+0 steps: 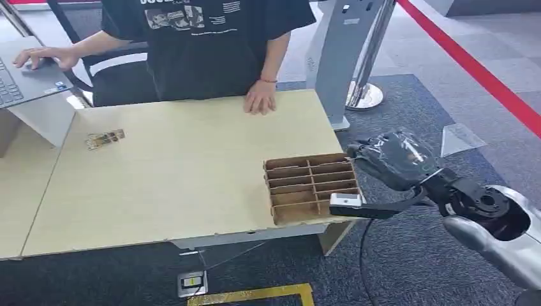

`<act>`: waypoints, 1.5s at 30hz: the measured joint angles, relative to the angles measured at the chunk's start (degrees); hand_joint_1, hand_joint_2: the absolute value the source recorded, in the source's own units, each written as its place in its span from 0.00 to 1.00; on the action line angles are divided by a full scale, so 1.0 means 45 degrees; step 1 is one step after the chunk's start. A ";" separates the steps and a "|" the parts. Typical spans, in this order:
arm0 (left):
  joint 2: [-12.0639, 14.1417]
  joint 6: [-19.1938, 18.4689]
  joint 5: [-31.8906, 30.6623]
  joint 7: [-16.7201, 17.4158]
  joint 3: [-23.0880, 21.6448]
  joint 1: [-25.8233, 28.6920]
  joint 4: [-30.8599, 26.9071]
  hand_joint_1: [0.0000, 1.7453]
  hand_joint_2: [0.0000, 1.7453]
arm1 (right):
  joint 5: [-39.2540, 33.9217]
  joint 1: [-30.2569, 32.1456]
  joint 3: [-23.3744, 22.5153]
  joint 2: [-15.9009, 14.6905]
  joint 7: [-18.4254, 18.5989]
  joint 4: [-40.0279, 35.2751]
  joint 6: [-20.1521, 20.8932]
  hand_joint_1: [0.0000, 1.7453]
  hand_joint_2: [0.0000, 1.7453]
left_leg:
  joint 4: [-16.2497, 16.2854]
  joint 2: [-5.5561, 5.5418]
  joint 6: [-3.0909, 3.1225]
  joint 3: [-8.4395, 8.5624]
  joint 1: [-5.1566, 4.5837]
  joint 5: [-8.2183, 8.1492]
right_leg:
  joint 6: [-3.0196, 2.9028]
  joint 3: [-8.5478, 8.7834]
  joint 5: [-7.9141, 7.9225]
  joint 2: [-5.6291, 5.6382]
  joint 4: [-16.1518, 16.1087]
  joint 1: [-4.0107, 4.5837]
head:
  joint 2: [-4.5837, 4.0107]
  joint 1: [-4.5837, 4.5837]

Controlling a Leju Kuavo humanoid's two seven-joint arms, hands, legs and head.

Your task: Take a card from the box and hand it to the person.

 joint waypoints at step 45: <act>-0.0063 0.0160 -0.0617 0.0292 -0.0243 -0.0104 0.0000 0.00 1.00 | 0.3259 -0.4968 0.2890 0.7033 0.1141 1.2211 -0.9188 0.00 1.00 | -0.0003 -0.0019 -0.0006 -0.0021 0.0014 0.0004 | -0.0008 -0.0011 -0.0006 -0.0018 0.0014 0.0010 | 0.0000 -0.0005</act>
